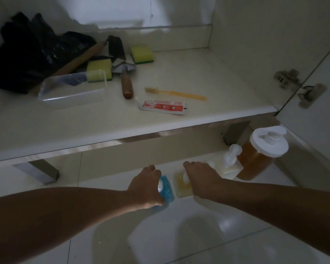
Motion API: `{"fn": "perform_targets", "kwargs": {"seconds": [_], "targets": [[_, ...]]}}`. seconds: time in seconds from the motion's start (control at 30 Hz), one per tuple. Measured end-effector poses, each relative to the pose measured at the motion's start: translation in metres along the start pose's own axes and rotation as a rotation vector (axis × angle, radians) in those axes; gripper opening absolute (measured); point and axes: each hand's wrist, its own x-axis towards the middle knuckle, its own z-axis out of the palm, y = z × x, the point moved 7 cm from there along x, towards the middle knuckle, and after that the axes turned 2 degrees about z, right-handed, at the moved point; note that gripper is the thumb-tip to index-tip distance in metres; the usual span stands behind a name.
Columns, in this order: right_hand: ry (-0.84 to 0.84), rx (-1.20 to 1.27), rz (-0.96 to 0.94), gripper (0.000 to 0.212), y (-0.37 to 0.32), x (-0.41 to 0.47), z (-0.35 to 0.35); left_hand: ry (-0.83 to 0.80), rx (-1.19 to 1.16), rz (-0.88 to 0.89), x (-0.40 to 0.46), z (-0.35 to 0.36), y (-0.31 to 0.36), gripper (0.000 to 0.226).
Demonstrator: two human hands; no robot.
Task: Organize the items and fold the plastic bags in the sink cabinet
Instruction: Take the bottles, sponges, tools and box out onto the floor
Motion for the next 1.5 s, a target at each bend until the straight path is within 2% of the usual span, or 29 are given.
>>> {"fn": "perform_targets", "kwargs": {"seconds": [0.13, 0.27, 0.33, 0.43, 0.53, 0.63, 0.73, 0.8, 0.93, 1.03, 1.23, 1.4, 1.5], "targets": [[-0.035, -0.034, -0.040, 0.069, -0.006, -0.009, -0.017, -0.012, -0.053, -0.005, 0.000, 0.001, 0.006, 0.095], [-0.026, -0.006, -0.044, 0.055, -0.007, -0.018, -0.054, -0.102, -0.018, -0.031, 0.002, -0.014, 0.017, 0.118], [-0.030, 0.058, -0.016, 0.055, -0.005, -0.020, -0.080, -0.146, 0.050, -0.032, 0.003, -0.034, 0.024, 0.111], [-0.072, 0.199, 0.018, 0.052, -0.002, -0.019, -0.121, -0.154, 0.030, 0.070, 0.003, -0.085, 0.047, 0.079], [0.020, 0.273, -0.020, 0.040, -0.003, -0.010, -0.166, 0.008, -0.112, 0.117, 0.005, -0.156, 0.061, 0.034], [0.159, 0.276, -0.070, 0.024, -0.005, 0.008, -0.202, 0.246, -0.227, 0.062, 0.011, -0.216, 0.050, 0.016], [0.356, 0.188, -0.089, 0.018, -0.005, 0.035, -0.229, 0.428, -0.122, -0.015, 0.024, -0.250, 0.024, 0.016], [0.437, 0.128, -0.081, 0.022, -0.002, 0.056, -0.237, 0.432, -0.113, -0.090, 0.036, -0.253, 0.008, 0.023], [0.438, 0.147, -0.103, 0.027, 0.007, 0.096, -0.231, 0.420, -0.049, -0.157, 0.056, -0.237, -0.006, 0.047], [0.414, 0.145, -0.114, 0.029, 0.010, 0.115, -0.218, 0.419, -0.044, -0.201, 0.070, -0.222, -0.009, 0.078], [0.399, 0.182, -0.086, 0.026, 0.016, 0.128, -0.209, 0.477, -0.011, -0.199, 0.080, -0.211, -0.004, 0.049], [0.357, 0.151, -0.062, 0.018, 0.018, 0.115, -0.204, 0.552, -0.167, -0.117, 0.079, -0.212, 0.000, 0.052], [0.324, 0.180, -0.010, 0.018, 0.024, 0.090, -0.207, 0.497, -0.254, -0.116, 0.074, -0.215, 0.006, 0.037]]}}
